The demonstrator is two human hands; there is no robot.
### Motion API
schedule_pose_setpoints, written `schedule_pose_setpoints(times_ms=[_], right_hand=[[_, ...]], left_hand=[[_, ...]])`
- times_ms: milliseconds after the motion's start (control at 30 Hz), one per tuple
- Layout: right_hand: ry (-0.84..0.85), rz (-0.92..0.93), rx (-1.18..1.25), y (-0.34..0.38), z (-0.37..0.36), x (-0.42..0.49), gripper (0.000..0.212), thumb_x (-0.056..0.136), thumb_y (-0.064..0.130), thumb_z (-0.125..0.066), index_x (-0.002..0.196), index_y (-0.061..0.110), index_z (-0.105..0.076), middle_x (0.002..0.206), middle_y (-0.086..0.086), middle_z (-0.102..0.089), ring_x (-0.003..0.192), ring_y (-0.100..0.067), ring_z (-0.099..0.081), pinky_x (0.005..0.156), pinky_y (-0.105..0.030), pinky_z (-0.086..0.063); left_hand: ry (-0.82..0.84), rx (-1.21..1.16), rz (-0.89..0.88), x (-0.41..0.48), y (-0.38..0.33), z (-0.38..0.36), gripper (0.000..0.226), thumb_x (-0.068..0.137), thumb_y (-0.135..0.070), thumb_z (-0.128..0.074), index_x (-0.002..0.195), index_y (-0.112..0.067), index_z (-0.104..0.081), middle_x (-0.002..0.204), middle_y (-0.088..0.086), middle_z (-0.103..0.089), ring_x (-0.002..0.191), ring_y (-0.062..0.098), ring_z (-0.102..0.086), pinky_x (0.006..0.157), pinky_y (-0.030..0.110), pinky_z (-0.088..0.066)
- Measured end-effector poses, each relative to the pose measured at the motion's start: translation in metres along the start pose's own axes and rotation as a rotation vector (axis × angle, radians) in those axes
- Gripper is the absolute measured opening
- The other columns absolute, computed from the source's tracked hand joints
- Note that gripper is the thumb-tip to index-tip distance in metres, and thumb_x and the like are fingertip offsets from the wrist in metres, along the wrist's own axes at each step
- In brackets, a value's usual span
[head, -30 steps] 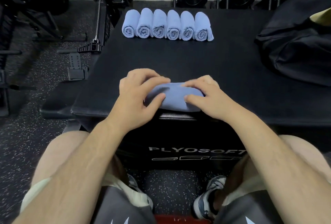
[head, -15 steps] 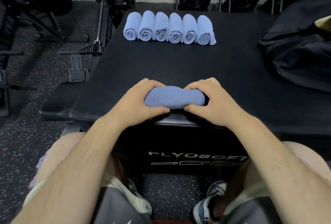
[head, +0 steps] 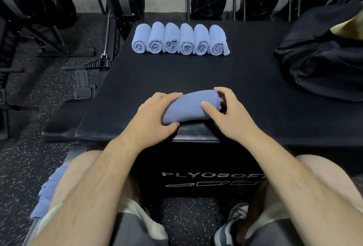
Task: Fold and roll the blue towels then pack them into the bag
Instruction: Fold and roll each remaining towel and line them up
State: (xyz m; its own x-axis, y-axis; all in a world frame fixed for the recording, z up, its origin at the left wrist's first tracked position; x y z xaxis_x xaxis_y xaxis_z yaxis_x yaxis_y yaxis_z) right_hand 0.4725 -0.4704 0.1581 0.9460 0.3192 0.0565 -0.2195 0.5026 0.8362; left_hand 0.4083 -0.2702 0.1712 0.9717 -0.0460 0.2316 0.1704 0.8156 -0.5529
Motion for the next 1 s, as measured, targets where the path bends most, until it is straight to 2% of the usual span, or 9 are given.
schedule_pose_setpoints(times_ms=[167,267,333,433,533,633,733,800,1000], right_hand=[[-0.155,-0.028,0.099,0.000,0.007,-0.007,0.061,0.094,0.048,-0.066,0.145,0.030,-0.037,0.122,0.018,-0.054,0.102,0.011,-0.056,0.077,-0.009,-0.041],[-0.321,0.023,0.096,0.010,0.019,-0.019,0.042,0.092,0.039,-0.071,0.124,0.029,-0.047,0.125,0.010,-0.050,0.096,0.003,-0.060,0.072,-0.012,-0.043],[-0.263,0.058,0.098,0.018,0.008,-0.026,0.027,0.094,0.036,-0.067,0.115,0.029,-0.051,0.117,0.011,-0.057,0.089,-0.001,-0.064,0.073,-0.021,-0.049],[-0.130,0.010,0.265,0.023,-0.012,-0.038,0.026,0.105,0.036,-0.048,0.130,0.030,-0.049,0.111,0.012,-0.066,0.088,-0.005,-0.069,0.081,-0.035,-0.058],[-0.146,-0.081,0.429,0.023,-0.002,-0.039,0.030,0.104,0.035,-0.048,0.133,0.032,-0.055,0.107,0.015,-0.071,0.094,0.002,-0.068,0.083,-0.027,-0.054],[-0.103,-0.107,0.483,0.023,0.007,-0.033,0.028,0.099,0.037,-0.058,0.127,0.034,-0.060,0.108,0.016,-0.072,0.096,0.002,-0.069,0.081,-0.024,-0.055],[-0.083,-0.135,0.524,0.014,0.013,-0.025,0.040,0.090,0.037,-0.071,0.128,0.034,-0.059,0.113,0.014,-0.074,0.103,-0.003,-0.070,0.092,-0.033,-0.056],[-0.096,-0.150,0.560,0.008,0.021,-0.015,0.045,0.087,0.039,-0.073,0.129,0.035,-0.059,0.115,0.013,-0.073,0.107,-0.006,-0.070,0.096,-0.037,-0.054],[-0.197,-0.204,0.571,-0.007,0.058,0.037,0.037,0.079,0.037,-0.069,0.111,0.019,-0.069,0.099,-0.001,-0.076,0.096,-0.018,-0.074,0.079,-0.036,-0.056]], left_hand=[[-0.068,-0.079,0.073,-0.002,-0.011,-0.004,0.048,0.078,-0.028,-0.070,0.123,-0.039,-0.058,0.103,-0.016,-0.059,0.103,0.004,-0.051,0.084,0.023,-0.044],[-0.177,-0.197,0.173,-0.004,-0.013,-0.006,0.056,0.081,-0.038,-0.074,0.133,-0.036,-0.054,0.111,-0.018,-0.058,0.105,-0.002,-0.053,0.082,0.013,-0.041],[-0.243,-0.280,0.211,-0.002,-0.022,-0.010,0.061,0.081,-0.049,-0.073,0.136,-0.032,-0.052,0.118,-0.015,-0.057,0.107,-0.001,-0.057,0.084,0.018,-0.048],[-0.256,-0.392,0.264,0.002,-0.043,-0.018,0.071,0.082,-0.053,-0.074,0.143,-0.032,-0.044,0.122,-0.012,-0.049,0.096,-0.006,-0.059,0.080,0.026,-0.055],[-0.215,-0.484,0.238,0.008,-0.061,-0.030,0.069,0.082,-0.044,-0.076,0.142,-0.033,-0.044,0.123,-0.010,-0.046,0.092,-0.005,-0.062,0.076,0.023,-0.057],[-0.149,-0.524,0.206,0.017,-0.074,-0.049,0.076,0.082,-0.036,-0.076,0.148,-0.032,-0.038,0.126,-0.008,-0.040,0.095,0.004,-0.065,0.081,0.032,-0.061],[-0.124,-0.525,0.154,0.033,-0.087,-0.059,0.079,0.085,-0.033,-0.077,0.151,-0.029,-0.034,0.128,-0.007,-0.038,0.100,-0.005,-0.059,0.081,0.011,-0.051],[-0.114,-0.521,0.114,0.049,-0.092,-0.063,0.073,0.085,-0.025,-0.075,0.148,-0.025,-0.038,0.127,-0.004,-0.041,0.108,-0.004,-0.055,0.082,0.010,-0.049],[-0.058,-0.600,0.050,0.099,-0.106,-0.074,0.088,0.088,-0.010,-0.072,0.159,-0.025,-0.022,0.128,-0.005,-0.037,0.098,-0.007,-0.057,0.083,0.008,-0.046]])
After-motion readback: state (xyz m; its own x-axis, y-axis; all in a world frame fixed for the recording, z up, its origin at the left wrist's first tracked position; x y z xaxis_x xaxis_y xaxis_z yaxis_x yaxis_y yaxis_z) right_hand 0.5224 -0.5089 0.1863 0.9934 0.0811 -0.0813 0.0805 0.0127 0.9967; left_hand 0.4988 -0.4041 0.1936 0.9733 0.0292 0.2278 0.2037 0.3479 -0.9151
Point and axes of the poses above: each hand's wrist, its own x-axis towards the middle knuckle, its own z-axis out of the back of the hand, y = z × x, the point moved 10 cm from there along x, towards the middle knuckle
